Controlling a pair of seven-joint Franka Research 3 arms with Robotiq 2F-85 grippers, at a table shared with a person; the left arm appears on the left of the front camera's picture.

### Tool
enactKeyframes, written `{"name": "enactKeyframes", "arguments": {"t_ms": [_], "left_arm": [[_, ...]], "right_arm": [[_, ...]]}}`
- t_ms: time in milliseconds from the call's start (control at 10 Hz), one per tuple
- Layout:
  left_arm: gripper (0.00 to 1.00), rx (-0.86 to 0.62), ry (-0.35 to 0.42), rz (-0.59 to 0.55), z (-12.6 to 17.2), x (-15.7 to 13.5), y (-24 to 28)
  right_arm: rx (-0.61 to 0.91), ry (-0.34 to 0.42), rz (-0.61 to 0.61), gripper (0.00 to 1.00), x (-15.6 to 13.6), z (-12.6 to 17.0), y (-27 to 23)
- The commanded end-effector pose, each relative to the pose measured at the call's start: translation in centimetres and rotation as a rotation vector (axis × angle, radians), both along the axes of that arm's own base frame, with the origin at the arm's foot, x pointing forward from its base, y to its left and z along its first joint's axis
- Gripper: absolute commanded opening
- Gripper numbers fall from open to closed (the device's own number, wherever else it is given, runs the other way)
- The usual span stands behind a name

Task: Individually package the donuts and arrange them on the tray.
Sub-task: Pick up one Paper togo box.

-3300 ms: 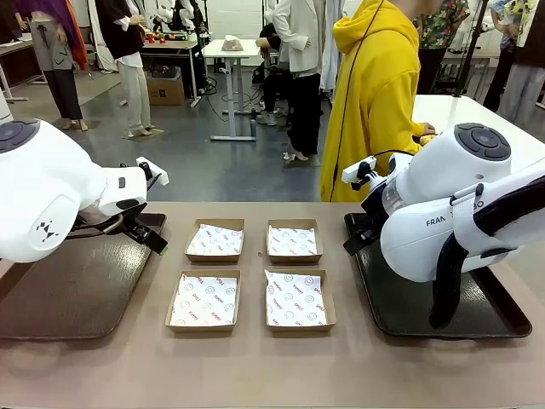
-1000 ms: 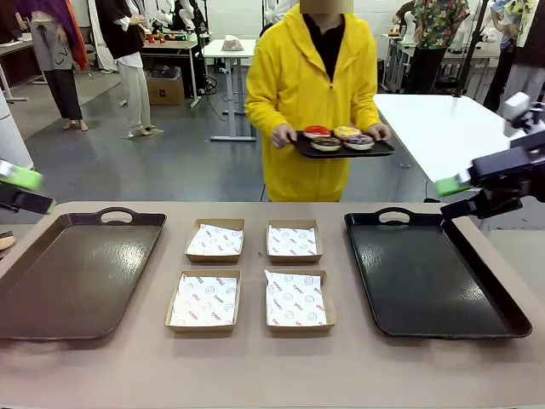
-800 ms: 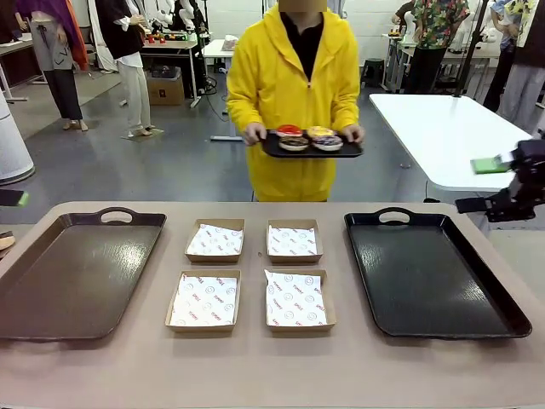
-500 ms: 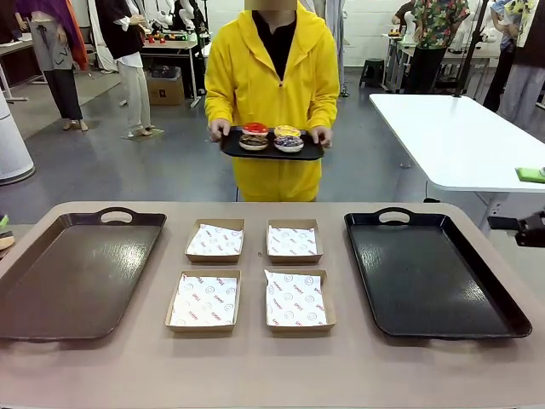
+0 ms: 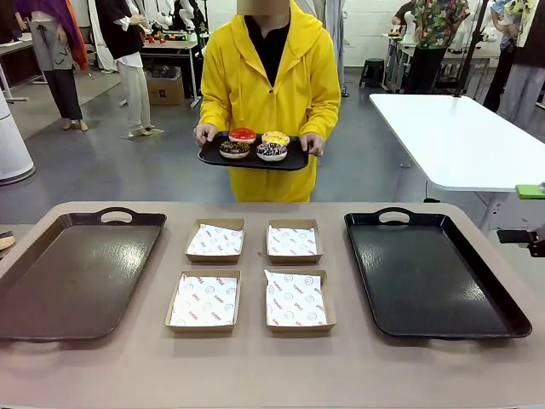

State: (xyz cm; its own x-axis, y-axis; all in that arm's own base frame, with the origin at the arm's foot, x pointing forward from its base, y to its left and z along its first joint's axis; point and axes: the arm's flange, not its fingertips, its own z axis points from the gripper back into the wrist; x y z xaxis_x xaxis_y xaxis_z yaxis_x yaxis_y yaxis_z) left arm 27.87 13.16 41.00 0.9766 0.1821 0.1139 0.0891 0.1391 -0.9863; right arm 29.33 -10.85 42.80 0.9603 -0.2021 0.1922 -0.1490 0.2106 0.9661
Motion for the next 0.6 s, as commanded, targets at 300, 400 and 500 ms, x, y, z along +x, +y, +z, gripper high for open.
{"name": "enactKeyframes", "arguments": {"t_ms": [300,400,500], "left_arm": [[1.0,-0.028,0.014,-0.006,-0.57,0.12,-0.12],[1.0,-0.028,0.014,-0.006,-0.57,0.12,-0.12],[1.0,-0.028,0.014,-0.006,-0.57,0.12,-0.12]], "right_arm": [[0.069,0.011,-0.008,1.0,-0.25,-0.63,-0.67],[0.069,0.011,-0.008,1.0,-0.25,-0.63,-0.67],[0.069,0.011,-0.008,1.0,-0.25,-0.63,-0.67]]}}
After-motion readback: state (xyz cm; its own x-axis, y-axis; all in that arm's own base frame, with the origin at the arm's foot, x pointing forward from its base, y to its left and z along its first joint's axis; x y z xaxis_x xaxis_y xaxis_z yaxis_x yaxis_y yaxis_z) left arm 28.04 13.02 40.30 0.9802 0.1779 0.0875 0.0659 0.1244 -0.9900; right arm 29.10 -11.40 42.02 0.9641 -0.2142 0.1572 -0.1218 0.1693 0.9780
